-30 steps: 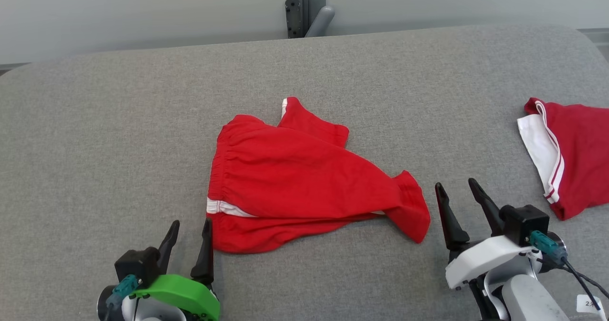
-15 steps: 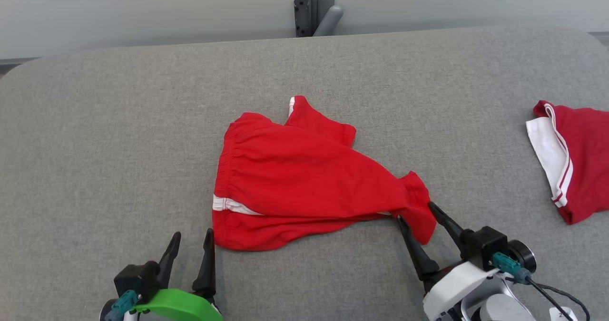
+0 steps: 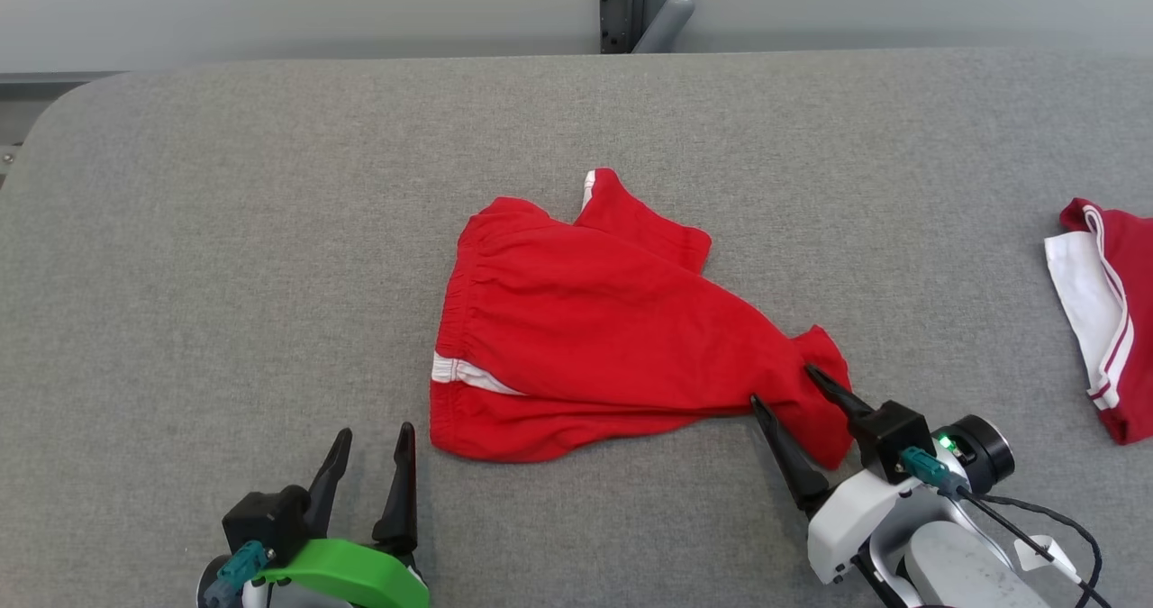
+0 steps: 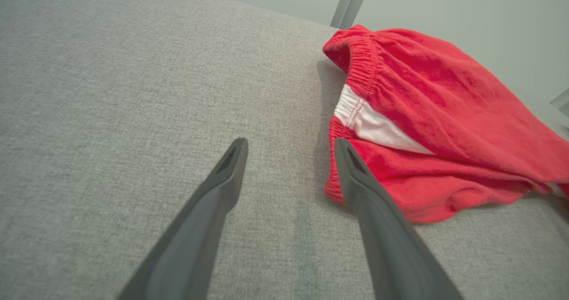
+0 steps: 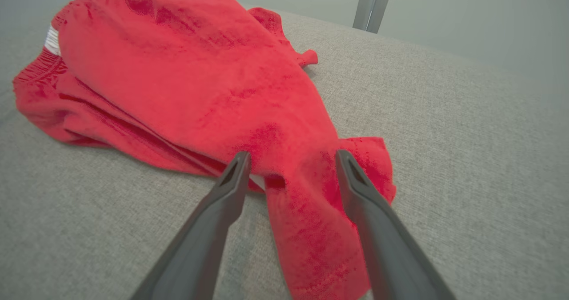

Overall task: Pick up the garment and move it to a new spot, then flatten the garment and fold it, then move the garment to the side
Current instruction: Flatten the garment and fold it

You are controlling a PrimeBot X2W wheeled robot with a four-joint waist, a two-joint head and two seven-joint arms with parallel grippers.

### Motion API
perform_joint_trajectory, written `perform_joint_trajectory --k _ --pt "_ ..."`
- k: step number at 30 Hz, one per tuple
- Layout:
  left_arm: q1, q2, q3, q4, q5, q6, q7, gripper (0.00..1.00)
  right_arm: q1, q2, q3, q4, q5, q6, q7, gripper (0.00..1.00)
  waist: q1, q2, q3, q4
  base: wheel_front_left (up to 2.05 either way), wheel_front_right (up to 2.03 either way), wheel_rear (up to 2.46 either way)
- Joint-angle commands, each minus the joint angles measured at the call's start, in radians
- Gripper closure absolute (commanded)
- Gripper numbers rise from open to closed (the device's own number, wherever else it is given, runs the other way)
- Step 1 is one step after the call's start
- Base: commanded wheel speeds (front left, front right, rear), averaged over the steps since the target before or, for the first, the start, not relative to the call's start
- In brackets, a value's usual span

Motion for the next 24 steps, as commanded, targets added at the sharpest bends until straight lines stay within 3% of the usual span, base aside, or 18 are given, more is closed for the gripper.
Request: perform_joint_trajectory --k 1,15,16,17,18,19,24 --pt "-0.008 0.002 0.0 -0.007 -0.005 0.004 0.001 0.0 -0.017 -0.006 0.007 0.006 -0.002 -0.001 -0.003 0.02 0.0 0.0 0.008 0.009 0.0 0.0 0.0" --pt "-0.023 0.002 -0.007 -0.069 0.011 0.019 0.001 0.0 0.018 -0.079 0.068 -0.037 0.015 -0.001 -0.003 0.0 0.0 0.0 0.027 0.021 0.0 0.0 0.0" --pt "-0.024 0.002 -0.008 -0.072 0.012 0.019 0.001 0.0 0.013 -0.079 0.069 -0.037 0.014 -0.001 -0.003 0.11 0.0 0.0 0.028 0.021 0.0 0.0 0.0" --pt "-0.025 0.002 -0.01 -0.075 0.012 0.02 0.001 0.0 0.005 -0.079 0.068 -0.043 0.009 -0.001 -0.003 0.51 0.0 0.0 0.03 0.021 0.0 0.0 0.0" --pt "-0.026 0.002 -0.011 -0.077 0.014 0.02 0.001 0.0 -0.003 -0.077 0.064 -0.048 0.006 -0.001 -0.003 0.72 0.0 0.0 0.032 0.021 0.0 0.0 0.0" --pt "-0.027 0.002 -0.012 -0.078 0.015 0.02 0.001 0.0 -0.006 -0.077 0.062 -0.049 0.006 -0.001 -0.003 1.0 0.0 0.0 0.035 0.022 0.0 0.0 0.0" --pt "-0.027 0.002 -0.024 -0.084 0.019 0.021 0.001 0.0 -0.048 -0.085 0.043 -0.047 0.005 -0.001 -0.003 1.0 0.0 0.0 0.05 0.032 0.0 0.0 0.0"
